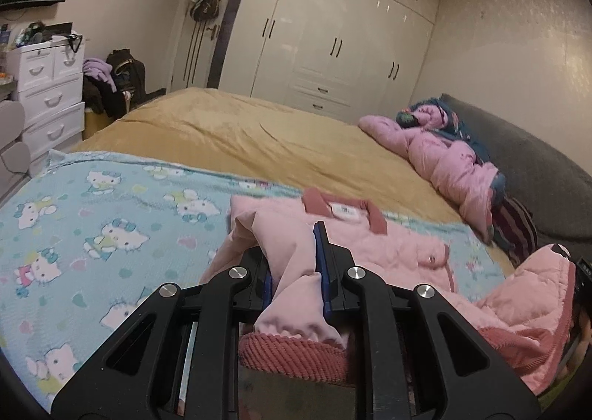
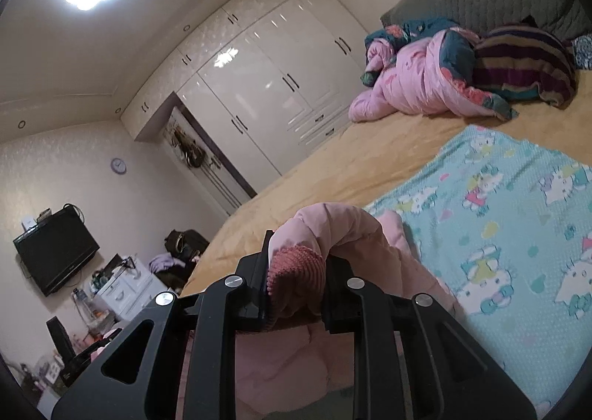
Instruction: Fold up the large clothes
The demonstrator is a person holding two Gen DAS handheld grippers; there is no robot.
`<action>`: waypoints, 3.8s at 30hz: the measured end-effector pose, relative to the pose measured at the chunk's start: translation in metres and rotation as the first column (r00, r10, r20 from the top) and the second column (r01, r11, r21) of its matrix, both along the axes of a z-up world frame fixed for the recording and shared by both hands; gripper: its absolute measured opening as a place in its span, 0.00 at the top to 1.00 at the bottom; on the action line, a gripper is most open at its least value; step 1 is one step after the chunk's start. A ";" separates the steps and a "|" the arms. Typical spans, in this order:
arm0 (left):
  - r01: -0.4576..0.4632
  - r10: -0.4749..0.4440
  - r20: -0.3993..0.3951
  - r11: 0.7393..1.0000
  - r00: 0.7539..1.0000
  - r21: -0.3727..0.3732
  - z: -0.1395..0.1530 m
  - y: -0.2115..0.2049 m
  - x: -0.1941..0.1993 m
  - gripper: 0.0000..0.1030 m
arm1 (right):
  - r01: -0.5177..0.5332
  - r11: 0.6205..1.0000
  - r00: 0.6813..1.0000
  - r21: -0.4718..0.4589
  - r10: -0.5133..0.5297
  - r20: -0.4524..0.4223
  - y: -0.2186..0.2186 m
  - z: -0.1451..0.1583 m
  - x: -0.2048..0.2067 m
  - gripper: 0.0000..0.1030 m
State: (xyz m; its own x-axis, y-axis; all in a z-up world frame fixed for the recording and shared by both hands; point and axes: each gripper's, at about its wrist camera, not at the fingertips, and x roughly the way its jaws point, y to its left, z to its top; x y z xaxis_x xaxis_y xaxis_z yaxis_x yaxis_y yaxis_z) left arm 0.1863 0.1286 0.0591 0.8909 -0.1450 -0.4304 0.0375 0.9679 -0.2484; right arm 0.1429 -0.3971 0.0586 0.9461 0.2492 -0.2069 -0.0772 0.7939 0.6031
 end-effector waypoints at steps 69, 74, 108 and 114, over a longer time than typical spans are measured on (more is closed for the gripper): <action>-0.030 0.018 -0.146 0.996 0.989 -0.078 -0.097 0.039 0.211 0.84 | -0.013 0.991 0.917 -0.131 -0.041 -0.396 -0.003 -0.075 0.298 0.52; -0.013 0.001 -0.134 0.996 0.991 -0.088 -0.089 0.036 0.209 0.82 | -0.048 0.995 0.938 -0.088 0.015 -0.346 0.006 -0.057 0.275 0.04; 0.166 -0.179 -0.253 0.983 0.951 -0.072 -0.135 0.037 0.237 0.71 | -0.186 0.824 0.876 -0.535 -0.107 -0.470 0.043 -0.119 0.287 0.61; 0.120 -0.123 -0.010 0.983 0.992 -0.136 -0.088 0.051 0.215 0.88 | -0.030 0.894 0.936 -0.446 -0.131 -0.327 0.010 -0.081 0.288 0.85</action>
